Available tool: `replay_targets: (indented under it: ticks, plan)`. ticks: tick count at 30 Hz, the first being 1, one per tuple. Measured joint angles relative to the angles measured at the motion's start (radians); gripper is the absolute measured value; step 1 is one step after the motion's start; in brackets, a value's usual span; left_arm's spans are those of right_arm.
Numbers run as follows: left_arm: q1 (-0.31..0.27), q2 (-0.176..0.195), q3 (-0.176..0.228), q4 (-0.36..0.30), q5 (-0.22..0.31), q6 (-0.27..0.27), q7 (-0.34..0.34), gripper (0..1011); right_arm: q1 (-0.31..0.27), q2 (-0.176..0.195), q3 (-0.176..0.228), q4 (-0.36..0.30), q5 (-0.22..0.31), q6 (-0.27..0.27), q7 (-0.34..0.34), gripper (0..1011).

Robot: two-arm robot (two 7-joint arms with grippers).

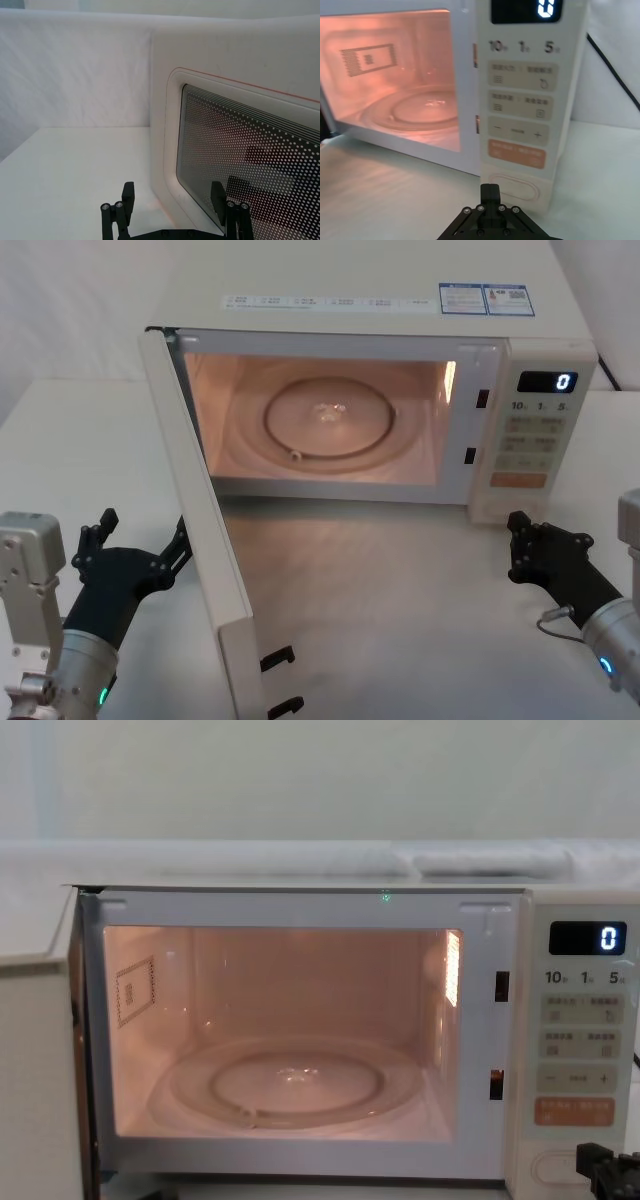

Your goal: Press the button to open the microwave door with one hand; close the microwave door with the other hand.

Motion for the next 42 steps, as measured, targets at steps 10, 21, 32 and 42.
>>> replay_targets:
  ticks: [10,21,32,42]
  plan:
    - [0.000,0.000,0.000,0.000,0.000,0.000,0.000,1001,-0.026,0.052,-0.016,-0.030,0.024,-0.064,0.045,61]
    - [0.000,0.000,0.000,0.000,0.000,0.000,0.000,1001,-0.043,0.080,-0.019,-0.028,0.065,-0.157,0.082,384]
    - [0.000,0.000,0.000,0.000,0.000,0.000,0.000,1001,-0.048,0.099,-0.034,-0.015,0.034,-0.191,0.073,745]
    - [0.000,0.000,0.000,0.000,0.000,0.000,0.000,1001,-0.049,0.110,-0.044,-0.009,0.004,-0.191,0.068,1002]
